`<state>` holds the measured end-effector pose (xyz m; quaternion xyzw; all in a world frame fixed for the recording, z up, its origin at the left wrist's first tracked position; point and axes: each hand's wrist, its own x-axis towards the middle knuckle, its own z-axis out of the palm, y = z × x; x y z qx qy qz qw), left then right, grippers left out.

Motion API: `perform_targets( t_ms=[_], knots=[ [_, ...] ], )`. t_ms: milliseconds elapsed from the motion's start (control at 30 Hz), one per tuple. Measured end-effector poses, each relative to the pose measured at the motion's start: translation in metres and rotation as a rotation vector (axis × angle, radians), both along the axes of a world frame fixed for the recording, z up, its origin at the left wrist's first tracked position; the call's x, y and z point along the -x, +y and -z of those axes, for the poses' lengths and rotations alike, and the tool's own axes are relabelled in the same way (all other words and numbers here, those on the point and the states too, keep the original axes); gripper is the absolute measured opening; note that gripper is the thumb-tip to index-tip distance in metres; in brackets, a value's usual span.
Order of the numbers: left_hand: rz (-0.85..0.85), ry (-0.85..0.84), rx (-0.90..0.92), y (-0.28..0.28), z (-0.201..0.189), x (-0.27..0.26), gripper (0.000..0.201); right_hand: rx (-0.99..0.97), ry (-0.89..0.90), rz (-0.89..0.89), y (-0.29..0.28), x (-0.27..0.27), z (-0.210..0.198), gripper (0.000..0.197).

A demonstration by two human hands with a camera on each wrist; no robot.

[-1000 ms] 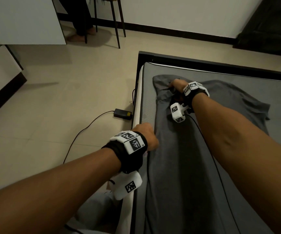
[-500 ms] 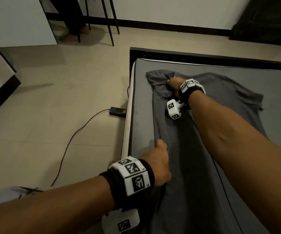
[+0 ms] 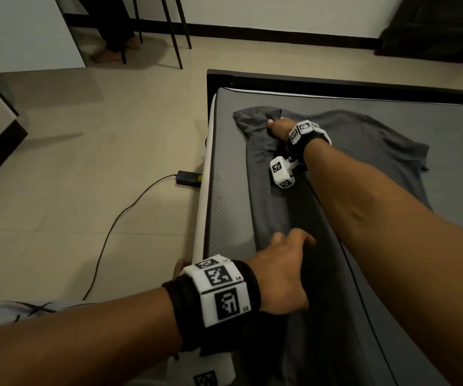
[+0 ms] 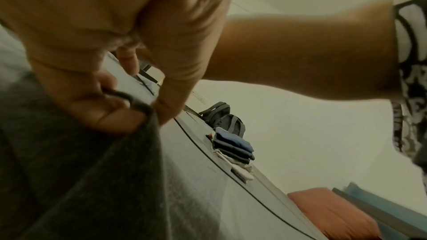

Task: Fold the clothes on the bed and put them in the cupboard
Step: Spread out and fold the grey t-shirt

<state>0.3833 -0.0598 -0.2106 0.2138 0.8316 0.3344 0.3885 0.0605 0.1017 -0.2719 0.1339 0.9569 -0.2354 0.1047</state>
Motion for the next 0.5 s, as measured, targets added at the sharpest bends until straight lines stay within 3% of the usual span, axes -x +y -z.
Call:
perform_targets(
  t_ms=[100,167,300,400,500],
  knots=[
    [0.057,-0.054,0.157,0.001,-0.005,-0.002,0.094,0.107,-0.026,-0.017,0.000,-0.002,-0.008,0.087],
    [0.083,-0.100,0.310,-0.001,-0.010,-0.004,0.091,0.064,-0.033,-0.038,0.000,-0.001,-0.010,0.104],
    [0.255,0.019,0.560,-0.003,-0.013,-0.011,0.058,0.032,-0.006,-0.053,0.009,-0.004,0.000,0.092],
    [0.334,0.123,0.616,-0.001,-0.007,-0.015,0.057,-0.007,-0.015,-0.051,0.011,-0.009,0.002,0.085],
    [0.449,0.095,0.656,0.002,-0.002,-0.015,0.049,-0.083,-0.029,-0.089,0.008,-0.011,0.001,0.076]
  ],
)
